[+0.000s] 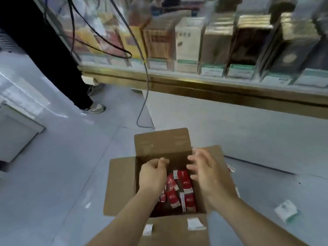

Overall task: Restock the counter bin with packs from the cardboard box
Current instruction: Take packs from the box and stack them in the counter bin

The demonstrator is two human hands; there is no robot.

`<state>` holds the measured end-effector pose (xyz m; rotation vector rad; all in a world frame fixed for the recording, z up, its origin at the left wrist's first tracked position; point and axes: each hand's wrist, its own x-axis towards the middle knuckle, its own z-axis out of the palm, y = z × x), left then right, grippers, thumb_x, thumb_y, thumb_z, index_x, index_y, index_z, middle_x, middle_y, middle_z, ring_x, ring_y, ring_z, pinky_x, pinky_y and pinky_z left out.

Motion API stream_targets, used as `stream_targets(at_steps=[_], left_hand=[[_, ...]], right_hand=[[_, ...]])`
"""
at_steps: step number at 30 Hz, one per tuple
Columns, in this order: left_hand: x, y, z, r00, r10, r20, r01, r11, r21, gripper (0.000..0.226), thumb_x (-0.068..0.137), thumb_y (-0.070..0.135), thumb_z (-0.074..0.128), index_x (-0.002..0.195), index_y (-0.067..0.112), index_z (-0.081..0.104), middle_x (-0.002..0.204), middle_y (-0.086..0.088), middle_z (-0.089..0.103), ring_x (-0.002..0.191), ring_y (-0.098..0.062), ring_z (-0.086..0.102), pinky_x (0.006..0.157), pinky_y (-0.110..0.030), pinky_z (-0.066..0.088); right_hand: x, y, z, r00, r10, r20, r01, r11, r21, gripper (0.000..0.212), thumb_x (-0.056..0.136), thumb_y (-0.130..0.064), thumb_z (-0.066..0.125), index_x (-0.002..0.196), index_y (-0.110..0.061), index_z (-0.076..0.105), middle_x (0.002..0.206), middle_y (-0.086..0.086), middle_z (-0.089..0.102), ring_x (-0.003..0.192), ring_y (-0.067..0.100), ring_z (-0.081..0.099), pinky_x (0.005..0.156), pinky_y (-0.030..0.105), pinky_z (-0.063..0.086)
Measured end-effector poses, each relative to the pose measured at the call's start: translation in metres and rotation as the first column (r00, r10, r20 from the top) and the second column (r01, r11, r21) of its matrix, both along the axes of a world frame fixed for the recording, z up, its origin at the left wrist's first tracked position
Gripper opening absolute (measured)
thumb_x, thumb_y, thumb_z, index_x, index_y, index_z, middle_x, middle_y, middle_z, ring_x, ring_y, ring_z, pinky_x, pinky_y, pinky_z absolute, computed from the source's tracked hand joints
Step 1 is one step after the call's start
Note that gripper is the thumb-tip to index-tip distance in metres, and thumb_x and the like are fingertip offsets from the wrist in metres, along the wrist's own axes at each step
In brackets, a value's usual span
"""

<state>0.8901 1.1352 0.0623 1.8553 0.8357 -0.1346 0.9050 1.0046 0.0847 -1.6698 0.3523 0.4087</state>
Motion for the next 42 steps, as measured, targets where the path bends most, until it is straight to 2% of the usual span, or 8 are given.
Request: stream_targets(at_steps=[7,10,17,20,23,26,32,42], left_hand=[[0.032,0.021,-0.175,0.973,0.019,-0.229,-0.037,0.997,-0.074,0.025,0.096,0.018,0.047,0.112,0.018,0.066,0.107,0.000,0.067,0.090,-0.015,0.064,0.084,-0.035,0.055],[0.048,0.026,-0.240,0.953,0.003,-0.302,-0.040,0.993,-0.116,0.021,0.093,0.012,0.048,0.092,0.019,0.068,0.107,-0.012,0.069,0.092,-0.024,0.066,0.087,-0.043,0.055],[0.072,0.010,-0.359,0.874,-0.031,-0.484,-0.113,0.958,-0.264,0.034,0.096,0.026,0.050,0.111,0.001,0.066,0.105,-0.018,0.069,0.097,-0.032,0.066,0.082,-0.036,0.056],[0.073,-0.007,-0.382,0.827,-0.082,-0.557,-0.227,0.856,-0.464,0.026,0.097,0.021,0.045,0.086,0.008,0.064,0.058,-0.006,0.068,0.059,-0.020,0.061,0.045,-0.019,0.048],[0.073,-0.024,-0.404,0.813,-0.076,-0.578,-0.300,0.795,-0.527,0.040,0.101,0.030,0.035,0.073,0.011,0.056,0.039,0.001,0.059,0.056,-0.016,0.054,0.047,-0.021,0.040],[0.080,-0.038,-0.417,0.812,-0.030,-0.582,-0.364,0.754,-0.547,0.043,0.101,0.036,0.036,0.073,0.009,0.054,0.038,-0.002,0.058,0.054,-0.019,0.056,0.047,-0.021,0.040],[0.089,-0.049,-0.424,0.809,0.080,-0.582,-0.449,0.723,-0.525,0.045,0.095,0.044,0.048,0.086,0.002,0.060,0.044,-0.009,0.061,0.062,-0.025,0.054,0.074,-0.032,0.045],[0.092,-0.008,-0.366,0.882,-0.075,-0.465,-0.215,0.815,-0.539,0.034,0.101,0.024,0.037,0.085,0.007,0.062,0.059,-0.009,0.064,0.042,-0.018,0.060,0.039,-0.021,0.046]], right_hand=[[-0.001,0.030,-0.154,0.980,0.069,-0.187,-0.091,0.990,-0.110,0.020,0.100,-0.042,0.031,0.102,-0.046,0.050,0.105,-0.011,0.060,0.101,0.011,0.059,0.093,0.039,0.049],[0.005,0.040,-0.203,0.967,0.048,-0.251,-0.091,0.983,-0.162,0.022,0.102,-0.036,0.032,0.109,-0.040,0.053,0.105,-0.013,0.059,0.101,0.010,0.057,0.087,0.031,0.047],[0.020,0.049,-0.289,0.929,-0.079,-0.362,-0.069,0.923,-0.379,0.034,0.099,-0.022,0.038,0.128,-0.018,0.054,0.120,0.009,0.061,0.111,0.027,0.055,0.088,0.030,0.040],[0.024,0.048,-0.309,0.910,-0.141,-0.389,-0.050,0.896,-0.441,0.034,0.098,-0.020,0.041,0.129,-0.015,0.054,0.125,0.011,0.059,0.116,0.030,0.054,0.094,0.032,0.041],[0.029,0.044,-0.319,0.893,-0.187,-0.409,-0.038,0.874,-0.484,0.032,0.099,-0.022,0.039,0.123,-0.010,0.057,0.126,0.014,0.059,0.116,0.031,0.054,0.088,0.029,0.040],[0.033,0.041,-0.324,0.878,-0.233,-0.418,0.008,0.880,-0.475,0.034,0.100,-0.023,0.037,0.122,-0.006,0.057,0.125,0.014,0.059,0.115,0.030,0.054,0.077,0.025,0.036],[0.030,0.046,-0.328,0.871,-0.243,-0.428,0.027,0.892,-0.452,0.040,0.099,-0.033,0.037,0.123,-0.008,0.056,0.127,0.015,0.058,0.118,0.030,0.053,0.100,0.035,0.040],[0.027,0.050,-0.306,0.905,-0.177,-0.388,0.036,0.938,-0.344,0.028,0.097,-0.017,0.042,0.119,-0.014,0.060,0.123,0.011,0.061,0.114,0.029,0.054,0.098,0.034,0.042]])
